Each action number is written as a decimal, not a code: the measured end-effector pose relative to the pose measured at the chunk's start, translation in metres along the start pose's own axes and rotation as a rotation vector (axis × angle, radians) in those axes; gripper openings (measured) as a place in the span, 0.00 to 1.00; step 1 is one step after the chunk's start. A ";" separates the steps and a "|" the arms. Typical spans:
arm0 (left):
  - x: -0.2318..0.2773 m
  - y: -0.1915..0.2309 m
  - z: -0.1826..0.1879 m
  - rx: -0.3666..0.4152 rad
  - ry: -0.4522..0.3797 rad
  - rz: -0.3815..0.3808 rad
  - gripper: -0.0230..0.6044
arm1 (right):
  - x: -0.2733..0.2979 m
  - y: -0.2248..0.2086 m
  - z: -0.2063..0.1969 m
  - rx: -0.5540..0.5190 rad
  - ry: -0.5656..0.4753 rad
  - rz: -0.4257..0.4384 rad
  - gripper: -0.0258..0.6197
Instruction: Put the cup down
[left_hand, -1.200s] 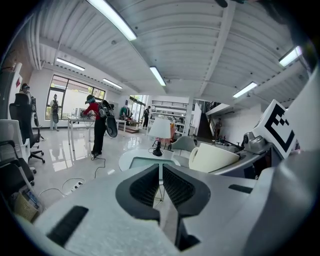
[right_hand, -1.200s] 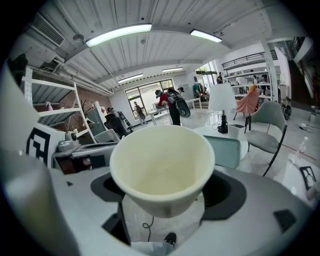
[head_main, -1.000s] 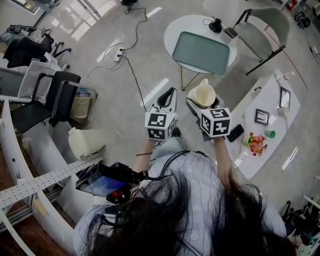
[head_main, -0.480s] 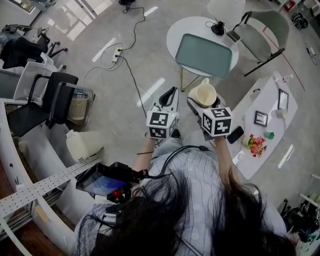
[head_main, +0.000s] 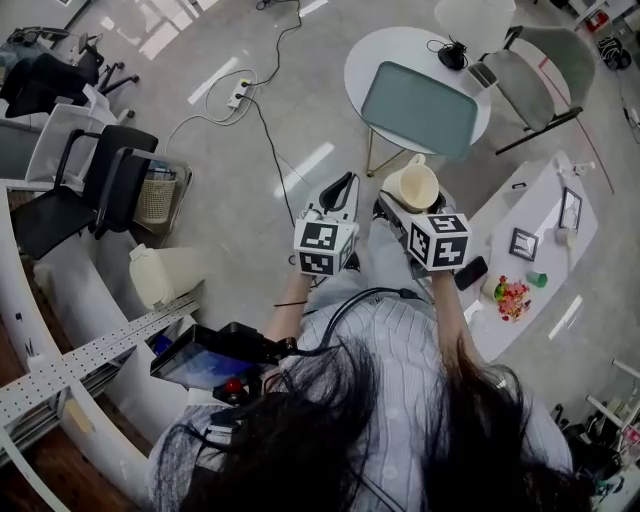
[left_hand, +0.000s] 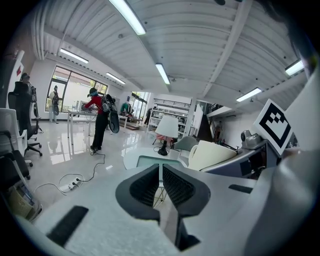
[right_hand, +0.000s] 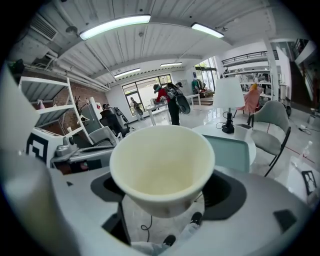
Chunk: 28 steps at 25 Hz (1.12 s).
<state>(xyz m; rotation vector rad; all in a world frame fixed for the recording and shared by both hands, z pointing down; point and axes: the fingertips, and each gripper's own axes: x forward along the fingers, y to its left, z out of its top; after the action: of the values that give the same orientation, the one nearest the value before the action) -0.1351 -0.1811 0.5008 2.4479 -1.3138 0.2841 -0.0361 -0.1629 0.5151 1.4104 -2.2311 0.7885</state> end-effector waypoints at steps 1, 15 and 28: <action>0.002 0.003 0.002 -0.003 -0.003 0.007 0.09 | 0.003 -0.001 0.002 0.000 0.000 0.004 0.66; 0.070 0.020 0.021 -0.012 0.017 0.026 0.09 | 0.053 -0.044 0.042 -0.010 0.023 0.041 0.66; 0.151 0.026 0.031 -0.019 0.082 0.038 0.09 | 0.102 -0.104 0.072 0.015 0.070 0.071 0.66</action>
<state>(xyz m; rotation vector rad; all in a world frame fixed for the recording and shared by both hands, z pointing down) -0.0735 -0.3219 0.5275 2.3711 -1.3227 0.3758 0.0139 -0.3147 0.5459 1.2963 -2.2373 0.8664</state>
